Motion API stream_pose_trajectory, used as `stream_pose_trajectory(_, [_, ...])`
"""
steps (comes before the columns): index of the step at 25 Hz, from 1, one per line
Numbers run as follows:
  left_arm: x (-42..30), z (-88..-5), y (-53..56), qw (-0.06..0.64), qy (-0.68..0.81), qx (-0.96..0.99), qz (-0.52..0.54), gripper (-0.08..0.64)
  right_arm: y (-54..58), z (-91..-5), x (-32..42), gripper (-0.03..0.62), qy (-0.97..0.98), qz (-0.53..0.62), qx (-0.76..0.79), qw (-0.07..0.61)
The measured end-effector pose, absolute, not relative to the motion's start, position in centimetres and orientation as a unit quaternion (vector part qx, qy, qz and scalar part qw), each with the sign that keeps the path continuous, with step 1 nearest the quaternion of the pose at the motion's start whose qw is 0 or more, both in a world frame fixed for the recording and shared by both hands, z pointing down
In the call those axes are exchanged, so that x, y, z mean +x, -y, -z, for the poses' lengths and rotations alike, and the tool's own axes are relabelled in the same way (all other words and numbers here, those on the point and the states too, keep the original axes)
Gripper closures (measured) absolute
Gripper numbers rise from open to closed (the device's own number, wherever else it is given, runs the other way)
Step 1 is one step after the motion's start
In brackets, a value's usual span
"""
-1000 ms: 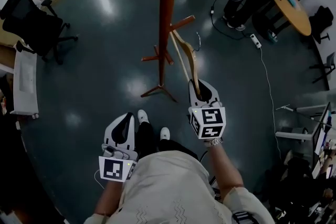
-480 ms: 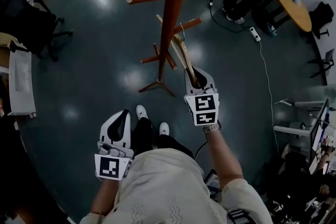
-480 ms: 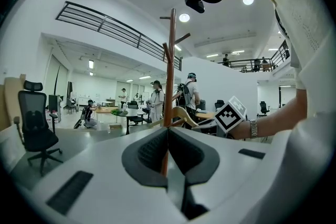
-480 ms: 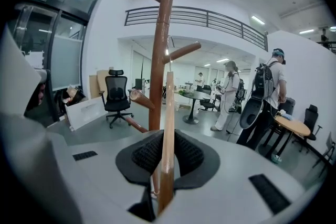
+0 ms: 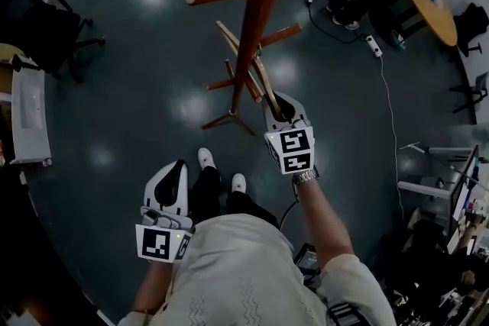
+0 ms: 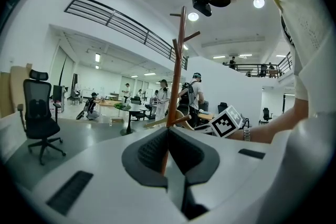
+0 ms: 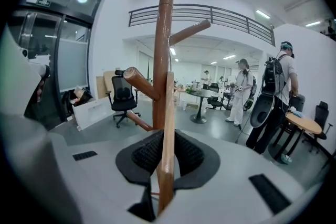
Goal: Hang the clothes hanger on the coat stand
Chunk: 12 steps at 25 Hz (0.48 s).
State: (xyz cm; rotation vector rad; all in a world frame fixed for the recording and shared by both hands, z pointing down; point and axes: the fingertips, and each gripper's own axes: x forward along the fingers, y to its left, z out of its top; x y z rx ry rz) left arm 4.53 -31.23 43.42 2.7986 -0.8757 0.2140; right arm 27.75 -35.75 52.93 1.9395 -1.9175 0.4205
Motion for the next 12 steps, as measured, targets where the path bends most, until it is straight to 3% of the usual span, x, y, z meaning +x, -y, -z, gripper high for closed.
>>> stream_pose_trajectory(12, [4.43, -43.95, 30.88, 0.096, 0.302, 0.945, -0.081, 0.546, 35.60, -53.21, 27.22, 0.525, 0.701, -0.124, 0.681, 0.169])
